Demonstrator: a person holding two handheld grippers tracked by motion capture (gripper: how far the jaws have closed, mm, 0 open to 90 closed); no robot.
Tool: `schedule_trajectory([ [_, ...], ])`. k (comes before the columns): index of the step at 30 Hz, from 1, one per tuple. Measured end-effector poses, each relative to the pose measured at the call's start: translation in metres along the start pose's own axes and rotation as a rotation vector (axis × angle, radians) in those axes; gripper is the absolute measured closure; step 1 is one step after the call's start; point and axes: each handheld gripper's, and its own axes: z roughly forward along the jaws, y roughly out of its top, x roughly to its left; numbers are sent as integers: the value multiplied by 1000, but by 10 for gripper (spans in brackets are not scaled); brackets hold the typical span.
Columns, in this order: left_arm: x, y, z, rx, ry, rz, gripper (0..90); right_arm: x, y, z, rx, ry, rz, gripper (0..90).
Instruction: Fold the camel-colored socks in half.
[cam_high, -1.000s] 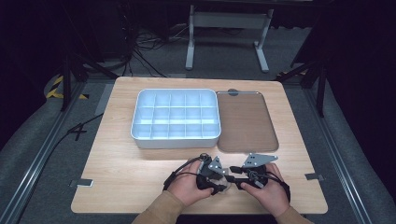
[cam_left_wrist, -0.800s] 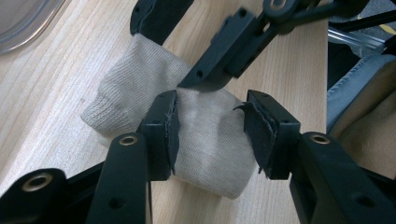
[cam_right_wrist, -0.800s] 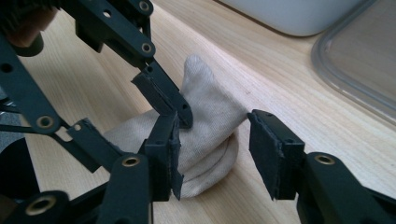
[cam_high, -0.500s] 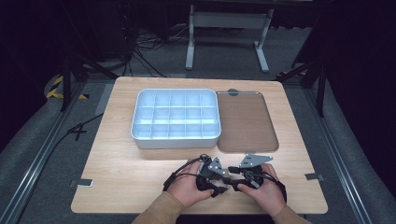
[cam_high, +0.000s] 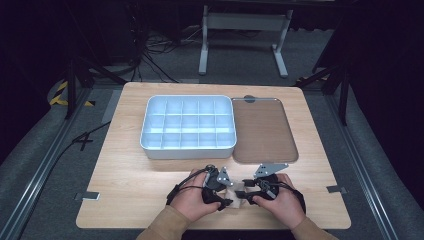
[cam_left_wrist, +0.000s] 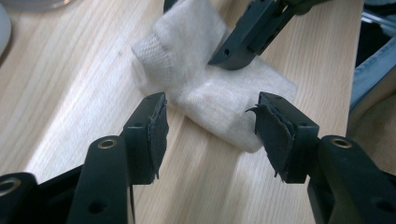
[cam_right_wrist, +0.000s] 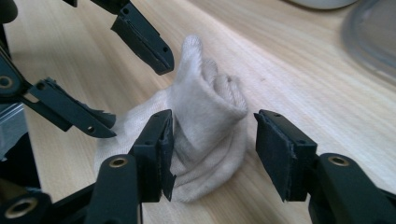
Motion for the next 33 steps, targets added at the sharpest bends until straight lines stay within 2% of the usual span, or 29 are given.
schedule_trajectory([
  [5, 0, -5, -5, -1, 12, -10, 446, -3, 3, 3, 29, 41, -1, 497],
  [7, 2, -8, -8, -3, 21, -16, 446, -8, 3, 5, 40, 90, 33, 545],
  [9, 1, -10, -8, -7, 26, -26, 446, -8, 4, 5, 45, 100, 38, 555],
  [14, 2, -13, -12, -7, 33, -36, 443, -9, 6, 5, 58, 148, 43, 686],
  [23, 5, -14, -15, -20, 42, -38, 440, -2, 10, 2, 64, 108, -11, 751],
  [33, 9, -17, -21, -35, 49, -49, 440, 3, 15, -6, 52, 111, -31, 758],
])
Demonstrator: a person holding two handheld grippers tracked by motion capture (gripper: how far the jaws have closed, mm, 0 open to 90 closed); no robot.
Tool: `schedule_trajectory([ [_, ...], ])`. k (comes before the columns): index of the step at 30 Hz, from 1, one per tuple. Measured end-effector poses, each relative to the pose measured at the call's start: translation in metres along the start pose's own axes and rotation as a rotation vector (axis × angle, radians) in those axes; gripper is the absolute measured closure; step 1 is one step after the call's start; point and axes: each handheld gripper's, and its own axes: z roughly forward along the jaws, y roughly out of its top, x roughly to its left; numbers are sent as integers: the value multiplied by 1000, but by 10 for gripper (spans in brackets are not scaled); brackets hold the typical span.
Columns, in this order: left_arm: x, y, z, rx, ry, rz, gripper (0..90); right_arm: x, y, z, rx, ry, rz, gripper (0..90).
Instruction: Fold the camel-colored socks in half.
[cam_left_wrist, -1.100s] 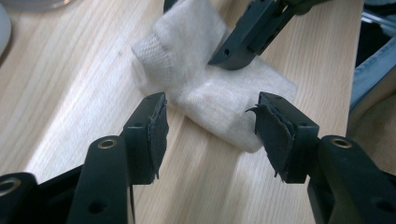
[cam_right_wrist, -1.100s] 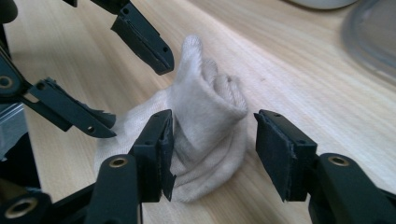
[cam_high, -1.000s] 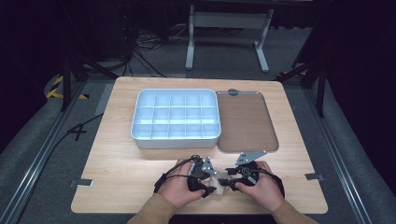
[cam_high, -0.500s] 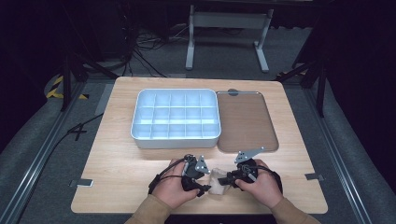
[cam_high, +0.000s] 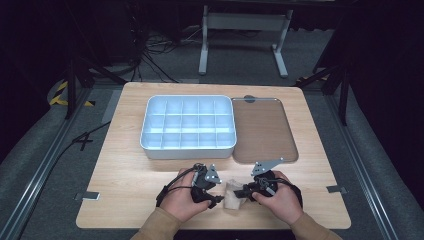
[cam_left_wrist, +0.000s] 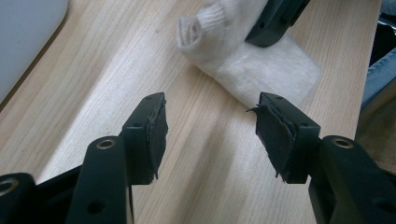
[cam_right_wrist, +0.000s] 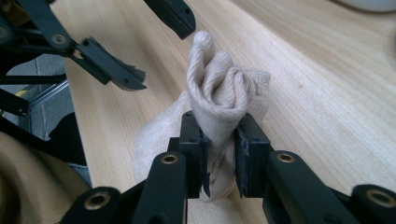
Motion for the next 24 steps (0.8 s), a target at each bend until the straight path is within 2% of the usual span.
schedule_trajectory([
  [8, 5, -2, -5, -7, 11, -9, 439, 6, 6, -16, -35, -9, -41, 758],
  [24, 14, -8, -15, -20, 29, -42, 437, 4, 17, -32, -79, -20, -47, 758],
])
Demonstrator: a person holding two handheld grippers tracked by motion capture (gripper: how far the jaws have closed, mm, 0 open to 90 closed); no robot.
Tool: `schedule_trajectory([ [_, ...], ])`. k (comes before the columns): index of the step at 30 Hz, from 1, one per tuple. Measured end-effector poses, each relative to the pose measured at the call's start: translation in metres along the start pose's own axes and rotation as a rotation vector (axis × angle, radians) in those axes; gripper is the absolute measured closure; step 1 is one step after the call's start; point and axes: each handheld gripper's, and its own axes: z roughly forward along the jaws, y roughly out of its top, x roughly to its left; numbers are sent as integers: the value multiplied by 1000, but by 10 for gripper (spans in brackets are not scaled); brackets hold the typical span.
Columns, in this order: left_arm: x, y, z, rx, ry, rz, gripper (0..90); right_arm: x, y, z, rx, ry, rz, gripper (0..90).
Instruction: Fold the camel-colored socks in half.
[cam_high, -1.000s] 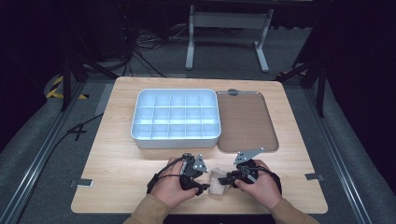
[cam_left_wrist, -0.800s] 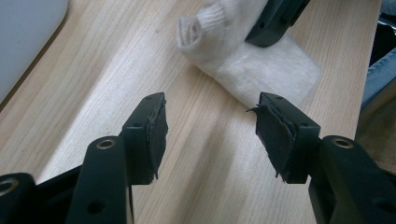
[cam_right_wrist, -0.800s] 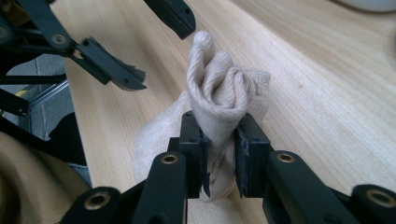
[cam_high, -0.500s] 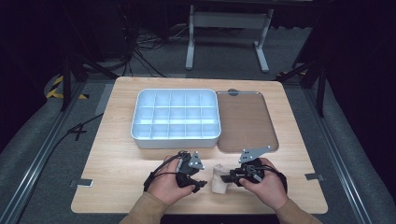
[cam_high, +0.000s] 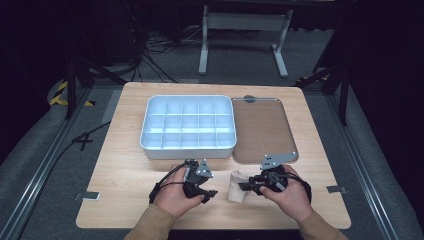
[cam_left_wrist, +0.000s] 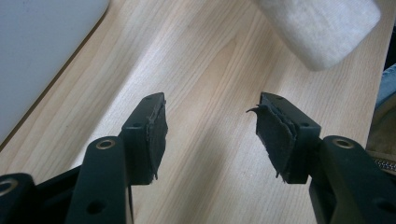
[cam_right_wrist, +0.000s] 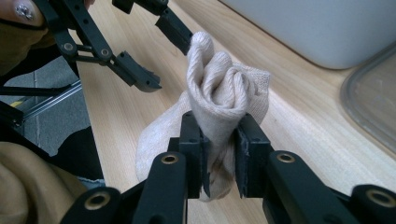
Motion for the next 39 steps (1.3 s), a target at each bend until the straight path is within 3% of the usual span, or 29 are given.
schedule_trajectory([
  [14, 3, -3, -5, -8, 7, -20, 436, -8, 28, -22, -16, -52, -10, 758],
  [24, 7, -5, -9, -18, 12, -28, 431, -13, 41, -28, -12, -50, -13, 757],
  [39, 8, -7, -13, -26, 20, -43, 428, -25, 64, -34, -12, -99, -47, 757],
])
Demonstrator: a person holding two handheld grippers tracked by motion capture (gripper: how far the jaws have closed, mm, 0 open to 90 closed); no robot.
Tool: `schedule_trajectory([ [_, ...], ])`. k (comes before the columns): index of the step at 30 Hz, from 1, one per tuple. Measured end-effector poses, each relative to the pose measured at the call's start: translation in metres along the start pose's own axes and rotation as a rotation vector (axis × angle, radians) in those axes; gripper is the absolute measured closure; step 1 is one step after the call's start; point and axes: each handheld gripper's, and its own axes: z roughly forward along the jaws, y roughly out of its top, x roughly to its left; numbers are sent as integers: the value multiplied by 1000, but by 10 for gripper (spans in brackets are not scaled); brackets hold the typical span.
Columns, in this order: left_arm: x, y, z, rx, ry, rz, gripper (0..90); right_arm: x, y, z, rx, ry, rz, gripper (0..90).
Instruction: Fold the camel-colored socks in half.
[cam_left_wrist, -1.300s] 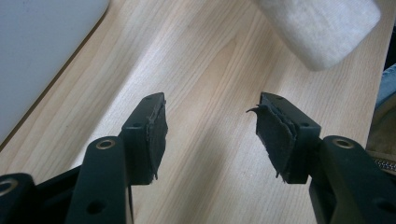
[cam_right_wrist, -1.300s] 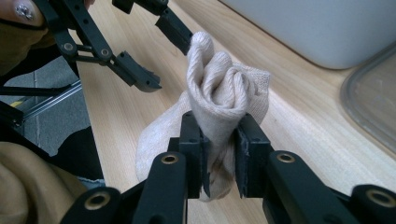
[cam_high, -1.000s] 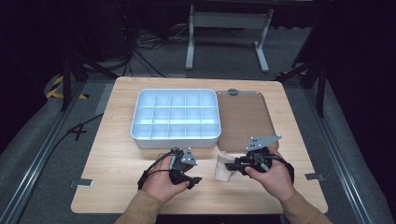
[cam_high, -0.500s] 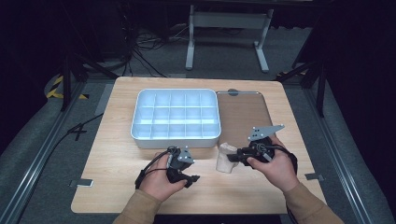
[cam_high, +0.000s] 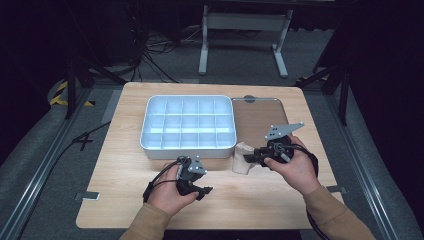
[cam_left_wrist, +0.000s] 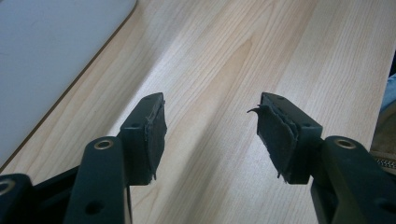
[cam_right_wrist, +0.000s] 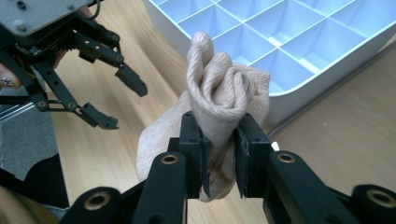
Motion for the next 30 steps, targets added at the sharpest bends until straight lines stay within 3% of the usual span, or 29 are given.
schedule_trajectory([
  [16, 2, -2, -2, -8, 9, -8, 427, -18, 24, 4, -12, -41, -29, 756],
  [30, 4, -7, -7, -12, 25, -24, 426, -33, 47, 16, 14, -76, -73, 755],
])
